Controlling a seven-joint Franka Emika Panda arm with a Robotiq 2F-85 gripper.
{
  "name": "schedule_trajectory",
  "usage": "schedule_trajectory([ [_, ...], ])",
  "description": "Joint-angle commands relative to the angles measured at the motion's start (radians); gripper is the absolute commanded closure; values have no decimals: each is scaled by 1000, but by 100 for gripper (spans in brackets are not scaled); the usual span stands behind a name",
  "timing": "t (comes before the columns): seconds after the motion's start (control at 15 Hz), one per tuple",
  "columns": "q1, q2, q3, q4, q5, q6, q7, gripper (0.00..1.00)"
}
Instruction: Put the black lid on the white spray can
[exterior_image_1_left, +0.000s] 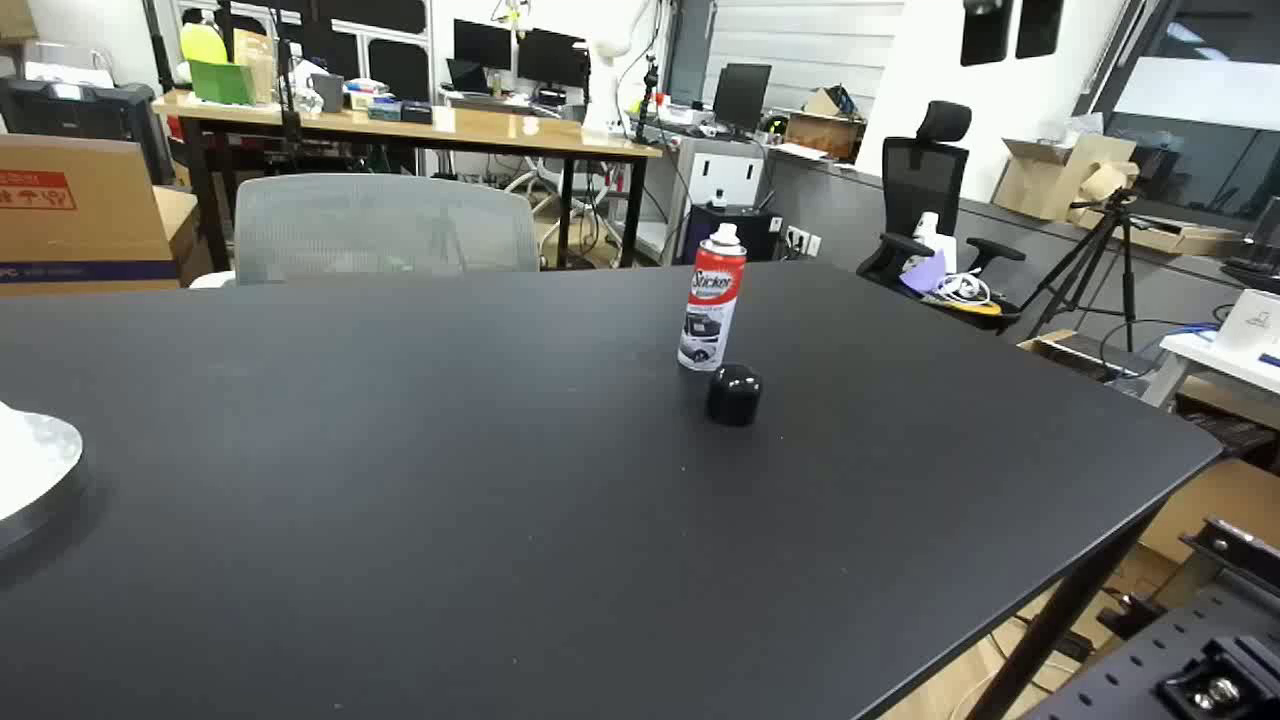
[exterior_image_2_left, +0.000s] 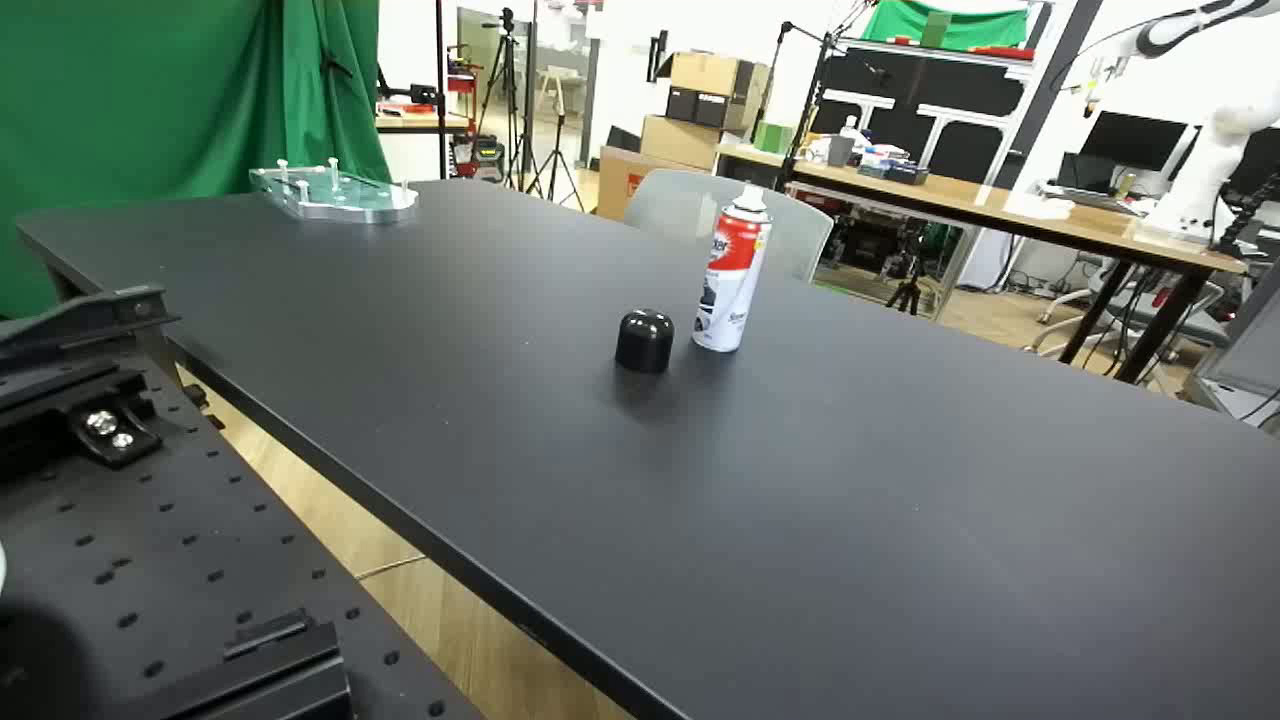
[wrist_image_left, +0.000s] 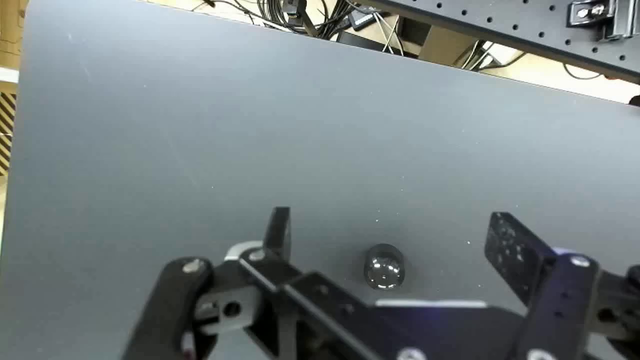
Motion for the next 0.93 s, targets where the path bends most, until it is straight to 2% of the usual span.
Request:
schedule_trajectory([
  [0.0,13,1,-11,2,-4,-1,4,0],
  [0.8,13,0,-11,2,-4,1,4,0],
  [0.87,13,13,-13,-4,3,29,17,0],
])
